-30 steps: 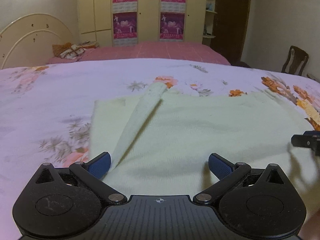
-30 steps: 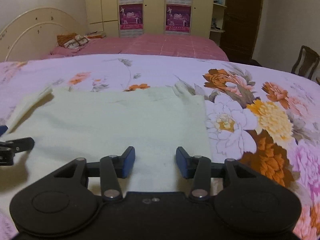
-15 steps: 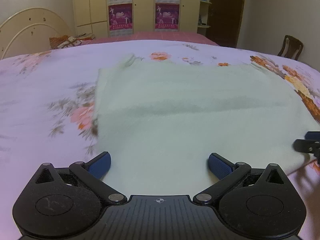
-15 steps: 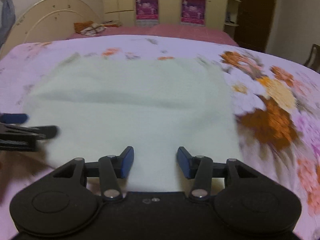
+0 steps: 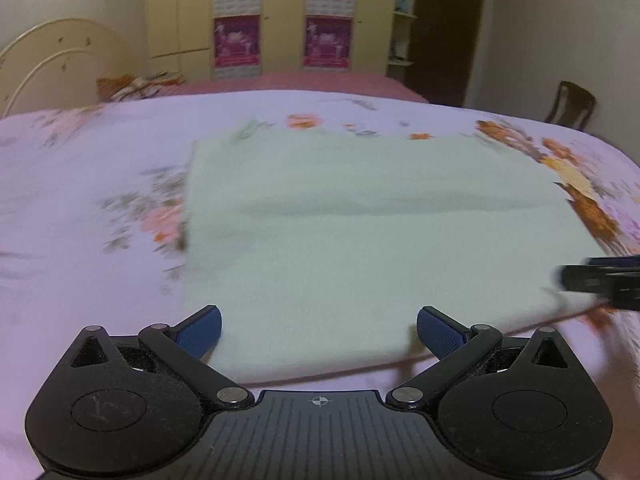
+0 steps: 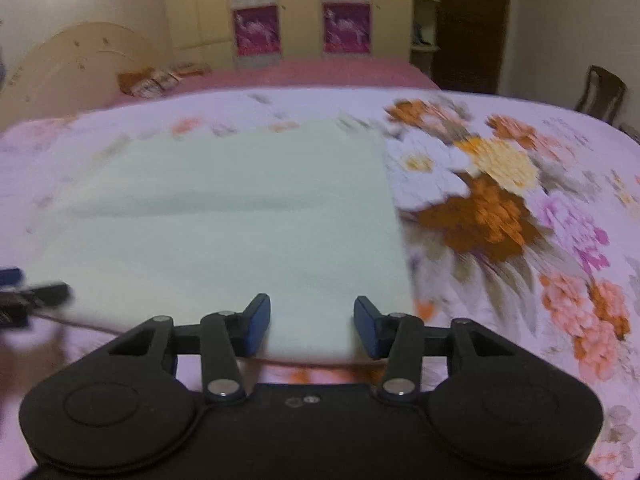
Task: Fold small clothes
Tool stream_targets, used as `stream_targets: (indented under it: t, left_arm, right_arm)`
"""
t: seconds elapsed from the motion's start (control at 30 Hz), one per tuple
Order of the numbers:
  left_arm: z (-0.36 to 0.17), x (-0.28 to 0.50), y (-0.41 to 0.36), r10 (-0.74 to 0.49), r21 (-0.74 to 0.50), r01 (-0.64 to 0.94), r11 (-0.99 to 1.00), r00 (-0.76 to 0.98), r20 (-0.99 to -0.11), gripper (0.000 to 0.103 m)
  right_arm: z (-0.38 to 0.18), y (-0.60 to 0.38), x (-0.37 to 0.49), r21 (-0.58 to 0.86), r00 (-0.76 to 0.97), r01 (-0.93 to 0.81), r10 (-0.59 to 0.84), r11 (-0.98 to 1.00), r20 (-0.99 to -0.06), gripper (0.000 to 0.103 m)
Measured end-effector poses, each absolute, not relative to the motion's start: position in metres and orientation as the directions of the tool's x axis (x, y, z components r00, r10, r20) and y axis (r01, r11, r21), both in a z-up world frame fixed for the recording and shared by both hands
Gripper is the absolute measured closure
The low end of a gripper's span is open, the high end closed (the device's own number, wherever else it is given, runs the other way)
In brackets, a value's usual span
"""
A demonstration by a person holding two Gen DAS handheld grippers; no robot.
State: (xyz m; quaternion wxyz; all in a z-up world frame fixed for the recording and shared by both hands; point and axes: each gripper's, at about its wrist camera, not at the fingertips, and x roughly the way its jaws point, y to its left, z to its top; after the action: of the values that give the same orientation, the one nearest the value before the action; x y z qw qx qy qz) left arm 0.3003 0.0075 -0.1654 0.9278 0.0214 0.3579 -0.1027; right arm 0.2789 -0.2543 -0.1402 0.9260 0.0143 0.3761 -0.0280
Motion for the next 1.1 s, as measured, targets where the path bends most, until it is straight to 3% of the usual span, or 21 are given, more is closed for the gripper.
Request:
stream_targets:
  t: [0.3,0.77,1.1]
  left_arm:
    - [-0.178,0.298,0.010,-0.177,-0.024,0.219,0.975,0.710,-0.681,0.000]
    - [-0.172,0.290,0.016,-0.157,-0.021,0.197,0.980,0.704,-0.692,0.000]
    - [-0.159,0.280,0.034,-0.203,-0.183,0.101,0.978,0.666,-0.718,0.000]
  right_arm:
    - [-0.162,-0.211,0.289,-0.034,0.692,-0.056,0.014,0.998,-0.722,0.056]
    - [-0.157,-0.247,0.276,-0.036,0.684,0.049,-0.059,0.998,-0.727,0.056]
    - [-0.135,-0.242,0.272,0.048,0.715,0.062,-0.011,0.997,-0.699,0.051]
